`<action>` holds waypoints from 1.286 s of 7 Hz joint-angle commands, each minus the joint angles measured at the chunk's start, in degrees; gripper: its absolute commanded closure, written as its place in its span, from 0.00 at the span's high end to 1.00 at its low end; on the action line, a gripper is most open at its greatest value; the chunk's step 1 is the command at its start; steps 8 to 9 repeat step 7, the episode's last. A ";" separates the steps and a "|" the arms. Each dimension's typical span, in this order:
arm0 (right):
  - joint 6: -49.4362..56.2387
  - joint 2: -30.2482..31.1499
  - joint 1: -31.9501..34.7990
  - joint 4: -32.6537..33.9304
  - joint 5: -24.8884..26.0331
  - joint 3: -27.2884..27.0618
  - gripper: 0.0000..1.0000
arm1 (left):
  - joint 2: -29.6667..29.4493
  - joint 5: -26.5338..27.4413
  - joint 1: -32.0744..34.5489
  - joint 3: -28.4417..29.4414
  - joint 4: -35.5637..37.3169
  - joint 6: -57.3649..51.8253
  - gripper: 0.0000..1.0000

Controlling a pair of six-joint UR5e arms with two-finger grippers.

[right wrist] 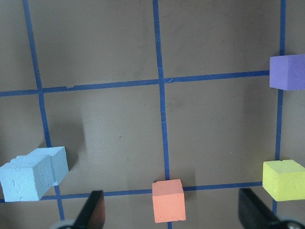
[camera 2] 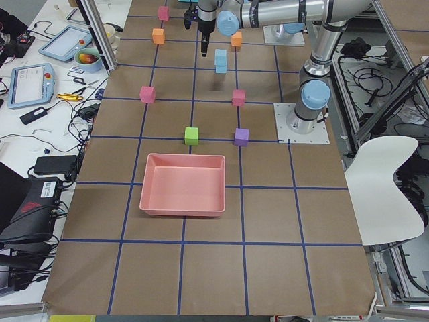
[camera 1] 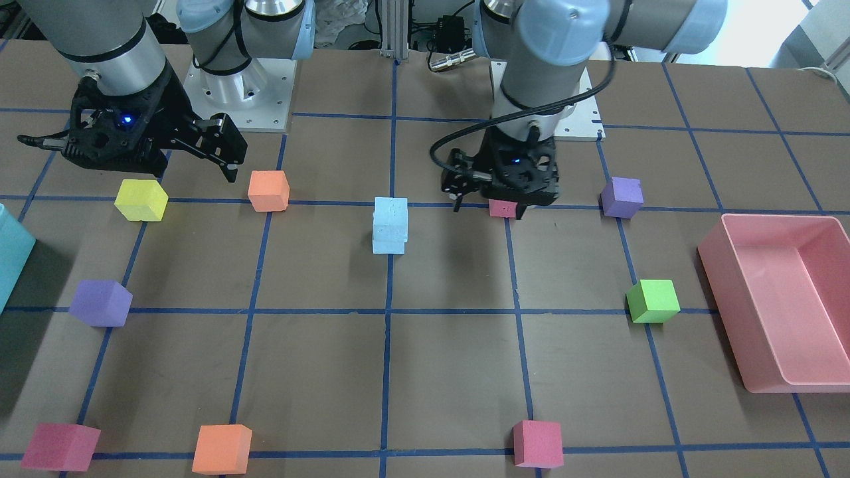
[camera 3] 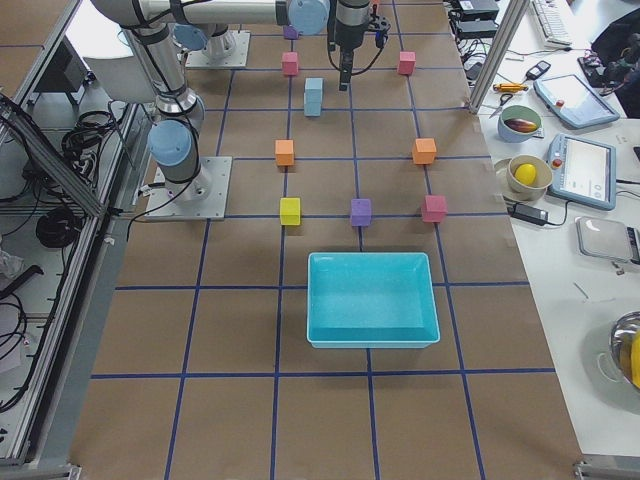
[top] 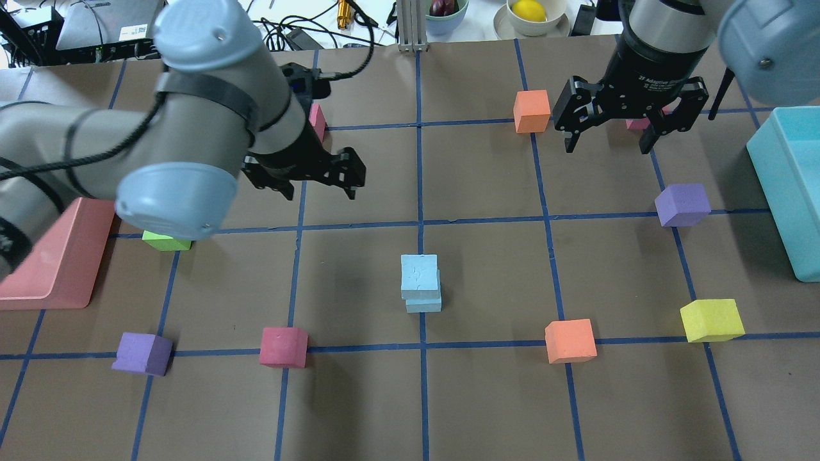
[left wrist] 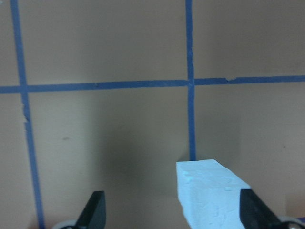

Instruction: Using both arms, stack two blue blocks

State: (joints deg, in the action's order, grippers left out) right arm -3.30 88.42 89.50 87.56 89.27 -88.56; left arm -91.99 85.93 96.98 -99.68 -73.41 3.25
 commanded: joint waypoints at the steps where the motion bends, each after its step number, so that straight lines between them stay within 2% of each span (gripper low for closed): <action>1: 0.05 0.00 0.07 -0.02 0.03 -0.04 1.00 | 2.77 0.55 -6.18 7.87 -9.08 -3.69 1.00; 2: -0.04 0.00 0.07 -0.02 0.03 -0.04 1.00 | 1.13 4.99 -7.05 11.57 -9.73 -3.69 1.00; 9: -0.57 0.09 0.24 0.07 -0.06 0.05 1.00 | 1.28 5.30 -6.10 11.79 -9.82 -3.42 1.00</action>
